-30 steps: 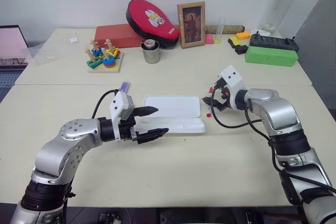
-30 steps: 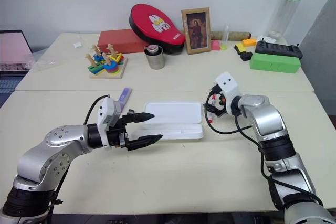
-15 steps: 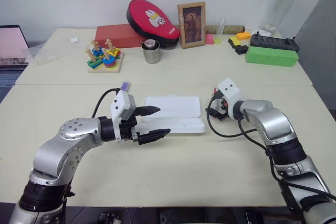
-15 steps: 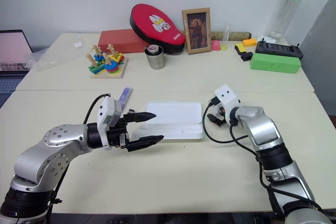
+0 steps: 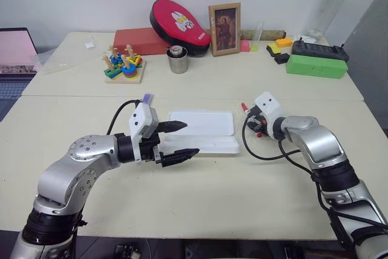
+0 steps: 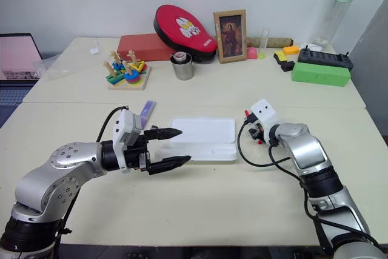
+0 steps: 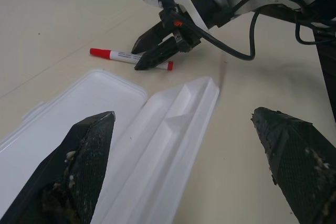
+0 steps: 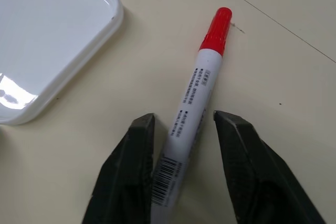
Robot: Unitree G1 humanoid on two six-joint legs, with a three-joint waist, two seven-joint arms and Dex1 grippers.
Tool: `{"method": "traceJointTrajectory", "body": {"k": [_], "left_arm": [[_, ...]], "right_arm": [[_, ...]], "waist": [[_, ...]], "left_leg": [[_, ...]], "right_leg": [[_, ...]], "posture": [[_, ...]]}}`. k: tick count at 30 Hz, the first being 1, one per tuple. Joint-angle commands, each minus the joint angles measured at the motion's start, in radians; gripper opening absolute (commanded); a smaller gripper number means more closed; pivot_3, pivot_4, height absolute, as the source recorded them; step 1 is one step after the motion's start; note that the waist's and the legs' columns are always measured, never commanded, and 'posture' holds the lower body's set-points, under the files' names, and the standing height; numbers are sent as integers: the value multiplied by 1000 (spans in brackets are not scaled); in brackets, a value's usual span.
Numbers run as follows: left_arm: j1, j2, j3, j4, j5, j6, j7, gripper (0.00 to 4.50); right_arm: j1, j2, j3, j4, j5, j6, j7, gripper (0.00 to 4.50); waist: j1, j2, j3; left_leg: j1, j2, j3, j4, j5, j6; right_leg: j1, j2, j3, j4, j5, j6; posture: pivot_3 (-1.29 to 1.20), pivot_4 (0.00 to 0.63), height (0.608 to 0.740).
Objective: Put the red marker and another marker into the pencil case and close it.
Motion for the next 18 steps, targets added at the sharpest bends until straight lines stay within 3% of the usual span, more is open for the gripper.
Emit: {"method": "traceJointTrajectory", "body": {"k": [1,3,10,18], "left_arm": [[-22,7,24,-30,-15,-2,5,4500],[-29,7,25,-27,-16,-2,4,4500],[-34,4,30,-24,-16,-3,10,4500],[129,49,218,-161,-122,78,84,4500]], "right_arm": [[10,-15,-26,28,-17,-7,-17,666],[5,-10,-35,29,-12,-17,-18,269],[-3,-22,-44,21,-4,-65,8,248],[-132,-19,-83,-49,114,-225,194,248]], "waist": [[0,0,0],[0,0,0],[-1,0,0],[-28,0,0]], "left_leg": [[0,0,0,0,0,0],[0,0,0,0,0,0],[0,0,0,0,0,0],[0,0,0,-2,0,0]], "right_leg": [[0,0,0,0,0,0],[0,0,0,0,0,0],[0,0,0,0,0,0],[-2,0,1,-1,0,0]], "posture": [[0,150,740],[0,150,740],[0,150,740],[0,150,740]]}}
